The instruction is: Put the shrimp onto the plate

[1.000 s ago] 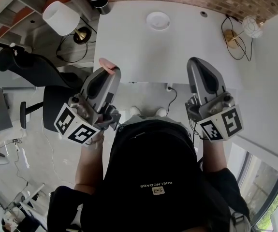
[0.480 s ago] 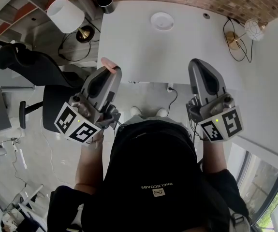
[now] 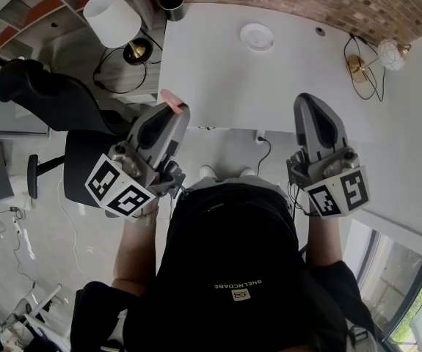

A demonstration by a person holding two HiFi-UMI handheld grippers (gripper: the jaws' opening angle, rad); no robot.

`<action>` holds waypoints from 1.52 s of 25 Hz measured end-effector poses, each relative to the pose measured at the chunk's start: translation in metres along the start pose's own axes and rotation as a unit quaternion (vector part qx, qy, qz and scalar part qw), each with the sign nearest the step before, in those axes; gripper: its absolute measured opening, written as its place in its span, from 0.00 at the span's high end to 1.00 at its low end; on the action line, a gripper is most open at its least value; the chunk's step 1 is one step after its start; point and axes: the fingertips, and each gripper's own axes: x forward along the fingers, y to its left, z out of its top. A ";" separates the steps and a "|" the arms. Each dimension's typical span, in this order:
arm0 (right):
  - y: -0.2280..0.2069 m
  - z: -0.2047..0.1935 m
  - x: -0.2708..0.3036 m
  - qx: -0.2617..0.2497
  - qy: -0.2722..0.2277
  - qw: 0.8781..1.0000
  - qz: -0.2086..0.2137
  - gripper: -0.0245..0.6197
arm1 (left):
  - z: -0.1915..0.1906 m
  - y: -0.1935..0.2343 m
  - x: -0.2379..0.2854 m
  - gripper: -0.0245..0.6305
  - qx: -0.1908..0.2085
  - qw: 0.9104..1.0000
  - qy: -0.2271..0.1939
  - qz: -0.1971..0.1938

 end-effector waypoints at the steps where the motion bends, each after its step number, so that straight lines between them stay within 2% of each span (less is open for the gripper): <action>1: 0.003 0.000 0.002 -0.001 0.000 1.000 -0.001 0.96 | 0.002 0.002 -0.003 0.91 -0.002 1.000 -0.001 -0.001; 8: 0.020 0.000 0.017 -0.030 0.009 1.000 -0.005 0.96 | 0.009 0.016 -0.020 0.91 -0.011 1.000 -0.003 -0.004; 19: 0.010 -0.007 0.021 -0.020 0.013 1.000 -0.013 0.96 | 0.002 0.022 -0.019 0.91 -0.020 1.000 0.003 0.002; 28: -0.030 -0.008 0.026 -0.002 0.005 1.000 -0.008 0.96 | -0.006 0.024 0.014 0.91 -0.017 1.000 0.008 0.014; 38: -0.096 -0.010 0.043 0.048 0.002 0.999 0.010 0.96 | -0.015 0.026 0.073 0.90 -0.019 0.999 0.012 0.041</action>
